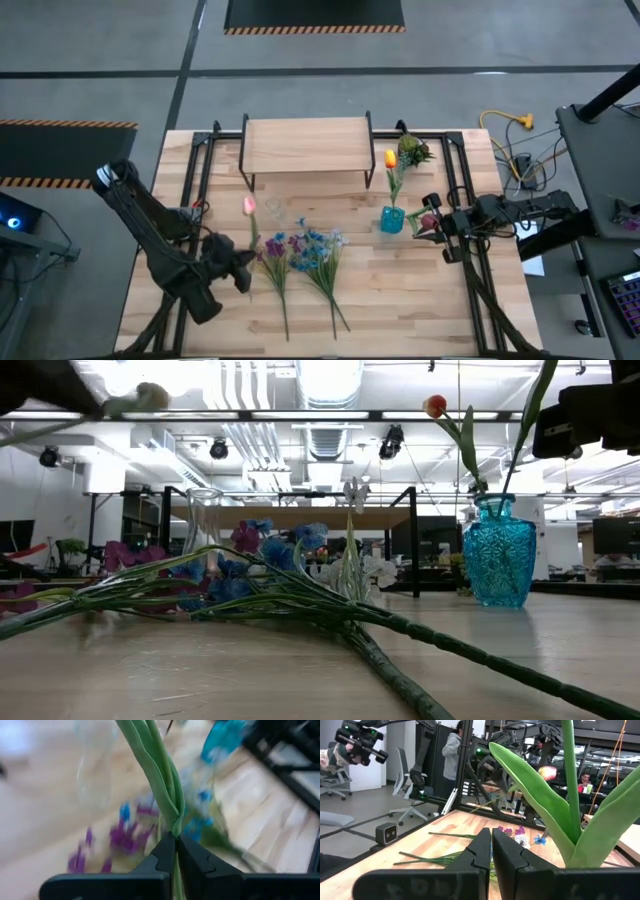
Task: Pick and place flowers into a vace then onto a shelf
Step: Put the pink tulip into the transparent vase
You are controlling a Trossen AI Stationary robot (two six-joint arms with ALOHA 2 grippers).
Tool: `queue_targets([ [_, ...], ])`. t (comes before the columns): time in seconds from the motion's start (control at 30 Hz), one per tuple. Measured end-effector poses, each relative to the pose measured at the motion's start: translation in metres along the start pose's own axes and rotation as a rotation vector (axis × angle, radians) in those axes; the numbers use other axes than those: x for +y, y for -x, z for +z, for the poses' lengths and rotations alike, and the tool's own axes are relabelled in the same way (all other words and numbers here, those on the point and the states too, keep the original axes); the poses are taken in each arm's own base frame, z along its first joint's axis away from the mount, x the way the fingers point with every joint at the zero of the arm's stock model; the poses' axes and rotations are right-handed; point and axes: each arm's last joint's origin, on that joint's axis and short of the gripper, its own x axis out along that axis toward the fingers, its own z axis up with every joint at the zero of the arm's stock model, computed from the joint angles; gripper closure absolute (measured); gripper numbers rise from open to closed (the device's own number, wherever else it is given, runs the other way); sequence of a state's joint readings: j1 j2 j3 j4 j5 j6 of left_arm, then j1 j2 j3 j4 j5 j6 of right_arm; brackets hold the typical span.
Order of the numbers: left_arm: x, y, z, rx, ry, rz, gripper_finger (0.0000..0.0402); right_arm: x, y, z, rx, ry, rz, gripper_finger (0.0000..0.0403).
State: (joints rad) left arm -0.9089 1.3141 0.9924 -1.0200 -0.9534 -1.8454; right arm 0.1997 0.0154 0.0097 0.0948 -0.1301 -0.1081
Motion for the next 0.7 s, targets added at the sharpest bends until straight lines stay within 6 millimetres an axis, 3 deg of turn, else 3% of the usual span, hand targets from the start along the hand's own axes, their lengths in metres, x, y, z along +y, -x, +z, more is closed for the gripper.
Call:
queue_targets([
  [0.3,0.003,0.004,0.033,-0.276,-0.183,-0.033,0.0401,0.000,0.000,0.002,-0.025,0.000,-0.002,0.0394],
  [0.7,-0.006,-0.018,0.083,-0.363,-0.387,0.082,0.0401,0.000,0.000,0.004,-0.039,0.002,-0.004,0.0394],
])
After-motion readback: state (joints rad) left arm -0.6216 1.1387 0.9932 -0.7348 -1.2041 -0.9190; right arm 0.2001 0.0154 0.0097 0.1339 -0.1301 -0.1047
